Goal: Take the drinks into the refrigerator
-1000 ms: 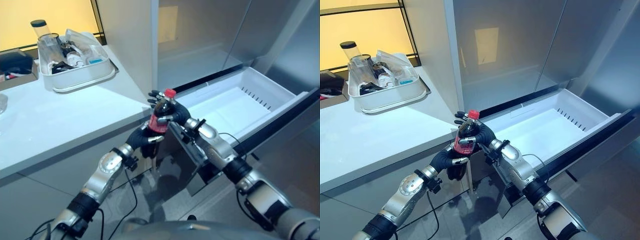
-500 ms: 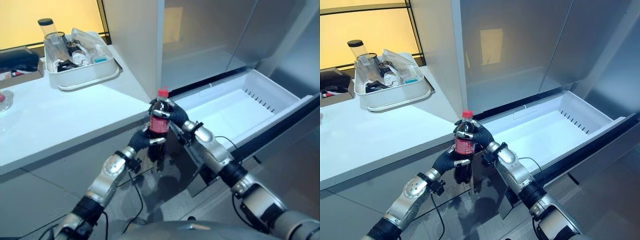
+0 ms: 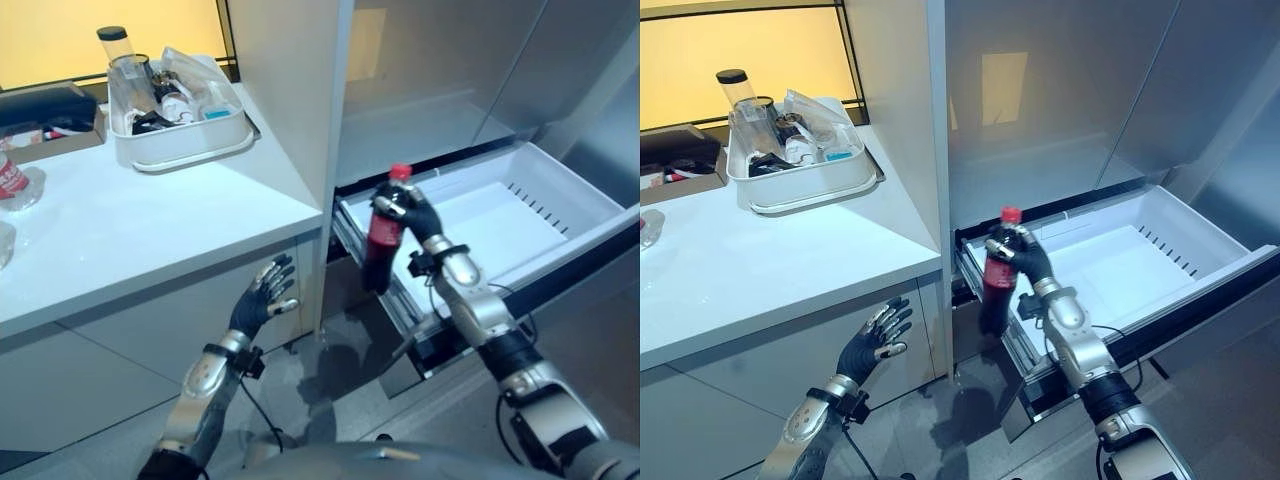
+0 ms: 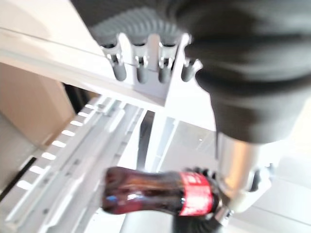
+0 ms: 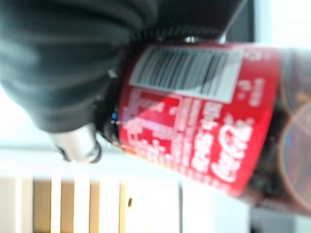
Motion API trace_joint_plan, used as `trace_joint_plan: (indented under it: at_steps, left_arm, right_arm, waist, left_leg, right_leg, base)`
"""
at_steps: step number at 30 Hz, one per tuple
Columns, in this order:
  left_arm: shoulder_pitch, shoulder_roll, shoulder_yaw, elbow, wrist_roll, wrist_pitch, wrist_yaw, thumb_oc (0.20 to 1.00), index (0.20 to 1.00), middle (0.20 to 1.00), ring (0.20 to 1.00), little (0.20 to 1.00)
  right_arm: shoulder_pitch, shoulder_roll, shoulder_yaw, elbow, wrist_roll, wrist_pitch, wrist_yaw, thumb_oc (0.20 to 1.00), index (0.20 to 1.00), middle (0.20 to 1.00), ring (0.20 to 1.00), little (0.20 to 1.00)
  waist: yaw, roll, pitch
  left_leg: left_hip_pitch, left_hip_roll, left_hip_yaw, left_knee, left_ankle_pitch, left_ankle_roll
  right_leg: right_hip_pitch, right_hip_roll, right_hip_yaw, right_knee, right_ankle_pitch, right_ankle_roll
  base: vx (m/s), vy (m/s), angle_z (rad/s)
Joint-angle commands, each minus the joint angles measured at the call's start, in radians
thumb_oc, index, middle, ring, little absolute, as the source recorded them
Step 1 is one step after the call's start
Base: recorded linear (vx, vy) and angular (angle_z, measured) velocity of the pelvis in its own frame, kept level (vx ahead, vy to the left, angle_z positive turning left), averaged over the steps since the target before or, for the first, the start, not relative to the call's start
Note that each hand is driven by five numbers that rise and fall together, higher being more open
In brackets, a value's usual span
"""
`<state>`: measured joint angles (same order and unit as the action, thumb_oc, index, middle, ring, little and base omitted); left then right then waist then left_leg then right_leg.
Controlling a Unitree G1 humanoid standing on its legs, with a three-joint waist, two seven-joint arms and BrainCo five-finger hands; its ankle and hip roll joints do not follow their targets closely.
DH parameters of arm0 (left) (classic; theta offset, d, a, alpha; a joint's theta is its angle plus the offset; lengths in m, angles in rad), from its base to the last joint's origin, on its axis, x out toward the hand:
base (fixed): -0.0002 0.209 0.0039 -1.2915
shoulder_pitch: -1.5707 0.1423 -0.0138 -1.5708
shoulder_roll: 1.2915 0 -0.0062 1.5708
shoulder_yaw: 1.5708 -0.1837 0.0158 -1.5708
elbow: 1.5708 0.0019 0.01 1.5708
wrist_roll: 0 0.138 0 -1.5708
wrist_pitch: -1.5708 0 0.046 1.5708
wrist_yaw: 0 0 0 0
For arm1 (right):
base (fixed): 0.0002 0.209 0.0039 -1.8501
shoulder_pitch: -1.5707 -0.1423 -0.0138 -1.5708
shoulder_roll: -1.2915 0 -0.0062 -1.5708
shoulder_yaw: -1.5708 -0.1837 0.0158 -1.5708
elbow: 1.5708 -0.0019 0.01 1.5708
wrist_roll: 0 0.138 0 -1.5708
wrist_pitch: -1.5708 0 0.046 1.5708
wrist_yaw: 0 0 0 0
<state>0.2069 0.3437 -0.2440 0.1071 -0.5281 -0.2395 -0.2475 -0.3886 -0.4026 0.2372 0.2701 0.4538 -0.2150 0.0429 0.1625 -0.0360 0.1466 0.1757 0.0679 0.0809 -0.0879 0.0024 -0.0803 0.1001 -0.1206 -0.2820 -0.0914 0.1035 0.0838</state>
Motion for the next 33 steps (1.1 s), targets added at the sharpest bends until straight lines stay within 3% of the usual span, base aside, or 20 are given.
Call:
trace_joint_plan:
  at_steps: [1, 10, 15, 17, 21, 23, 24, 27, 28, 32, 33]
  left_arm:
    - [-0.020, 0.025, -0.005, -0.025, 0.013, -0.023, -0.032, 1.000, 1.000, 1.000, 1.000, 1.000]
    - [0.015, 0.069, 0.024, -0.039, 0.115, -0.042, -0.023, 1.000, 1.000, 1.000, 1.000, 1.000]
    - [0.025, 0.135, 0.028, -0.153, 0.120, -0.061, -0.042, 1.000, 1.000, 1.000, 1.000, 1.000]
    - [0.027, 0.135, 0.030, -0.155, 0.118, -0.059, -0.042, 1.000, 1.000, 1.000, 1.000, 1.000]
    - [0.003, 0.170, -0.010, -0.273, 0.049, -0.070, -0.043, 1.000, 1.000, 1.000, 1.000, 1.000]
    - [0.004, 0.170, -0.008, -0.275, 0.048, -0.069, -0.043, 1.000, 1.000, 1.000, 1.000, 1.000]
    - [-0.020, 0.182, -0.024, -0.318, 0.031, -0.080, -0.036, 1.000, 1.000, 1.000, 1.000, 1.000]
    - [-0.038, 0.193, -0.033, -0.347, 0.034, -0.088, -0.020, 1.000, 1.000, 1.000, 1.000, 1.000]
    - [-0.074, 0.212, -0.054, -0.395, 0.052, -0.102, 0.005, 1.000, 1.000, 1.000, 1.000, 1.000]
    - [-0.102, 0.217, -0.070, -0.413, 0.061, -0.100, 0.025, 1.000, 1.000, 1.000, 1.000, 1.000]
    - [-0.132, 0.216, -0.088, -0.426, 0.075, -0.096, 0.039, 1.000, 1.000, 1.000, 1.000, 1.000]
  right_arm:
    - [-0.128, -0.049, -0.128, -0.176, 0.008, -0.148, -0.047, 0.200, 0.200, 0.200, 0.200, 0.200]
    - [-0.202, -0.192, -0.218, -0.229, 0.029, -0.183, -0.110, 0.200, 0.200, 0.200, 0.200, 0.200]
    - [-0.251, -0.305, -0.201, -0.113, 0.011, -0.159, -0.132, 0.200, 0.200, 0.200, 0.200, 0.200]
    - [-0.255, -0.305, -0.198, -0.109, 0.012, -0.161, -0.132, 0.200, 0.200, 0.200, 0.200, 0.200]
    - [-0.320, -0.298, -0.066, 0.232, -0.175, -0.081, -0.183, 0.200, 0.200, 0.200, 0.200, 0.200]
    - [-0.324, -0.297, -0.063, 0.237, -0.175, -0.083, -0.183, 0.200, 0.200, 0.200, 0.200, 0.200]
    - [-0.360, -0.278, -0.008, 0.380, -0.257, -0.053, -0.196, 0.200, 0.200, 0.200, 0.200, 0.200]
    - [-0.403, -0.261, 0.038, 0.505, -0.346, -0.026, -0.224, 0.200, 0.200, 0.200, 0.200, 0.200]
    - [-0.447, -0.229, 0.120, 0.712, -0.491, 0.020, -0.238, 0.200, 0.200, 0.200, 0.200, 0.200]
    - [-0.469, -0.198, 0.149, 0.811, -0.548, 0.040, -0.243, 0.200, 0.200, 0.200, 0.200, 0.200]
    - [-0.474, -0.157, 0.190, 0.909, -0.634, 0.066, -0.247, 0.200, 0.200, 0.200, 0.200, 0.200]
  waist:
    - [0.024, -0.016, -0.006]
    - [0.031, -0.028, -0.005]
    - [0.034, -0.045, 0.002]
    - [0.033, -0.045, 0.001]
    - [0.051, -0.051, 0.040]
    - [0.049, -0.051, 0.039]
    - [0.060, -0.047, 0.065]
    - [0.067, -0.041, 0.082]
    - [0.090, -0.029, 0.113]
    - [0.095, -0.022, 0.129]
    - [0.103, -0.013, 0.151]
  left_leg:
    - [-0.005, -0.068, -0.012, 0.001, -0.067, 0.080]
    - [-0.015, -0.068, -0.007, 0.001, -0.066, 0.079]
    - [-0.027, -0.067, -0.011, 0.001, -0.063, 0.075]
    - [-0.029, -0.067, -0.011, 0.001, -0.063, 0.075]
    - [-0.074, -0.069, -0.023, 0.001, -0.043, 0.076]
    - [-0.076, -0.069, -0.023, 0.001, -0.043, 0.076]
    - [-0.106, -0.067, -0.031, 0.001, -0.029, 0.077]
    - [-0.134, -0.068, -0.038, 0.001, -0.018, 0.079]
    - [-0.171, -0.069, -0.051, 0.001, 0.000, 0.078]
    - [-0.198, -0.071, -0.063, 0.003, 0.011, 0.078]
    - [-0.225, -0.074, -0.073, 0.007, 0.019, 0.080]
  right_leg:
    - [0.007, 0.012, -0.018, 0.100, -0.060, 0.013]
    - [0.002, 0.021, -0.012, 0.094, -0.059, 0.017]
    - [-0.007, 0.026, -0.014, 0.089, -0.056, 0.017]
    - [-0.008, 0.026, -0.014, 0.089, -0.056, 0.017]
    - [-0.045, 0.025, -0.020, 0.096, -0.049, 0.018]
    - [-0.047, 0.025, -0.020, 0.097, -0.049, 0.018]
    - [-0.075, 0.022, -0.027, 0.106, -0.047, 0.017]
    - [-0.101, 0.019, -0.031, 0.114, -0.044, 0.017]
    - [-0.128, 0.015, -0.042, 0.118, -0.040, 0.017]
    - [-0.148, 0.010, -0.053, 0.121, -0.038, 0.017]
    - [-0.169, 0.005, -0.061, 0.127, -0.035, 0.017]
  base:
    - [0.00, 0.000, 0.00]
    - [0.00, 0.000, 0.00]
    - [0.00, 0.000, 0.00]
    - [0.00, 0.000, 0.00]
    - [-0.07, 0.007, 0.01]
    - [-0.07, 0.010, 0.04]
    - [-0.12, 0.022, 0.08]
    - [-0.11, 0.027, 0.14]
    - [-0.08, 0.028, 0.23]
    - [-0.06, 0.025, 0.24]
    - [-0.05, 0.022, 0.19]
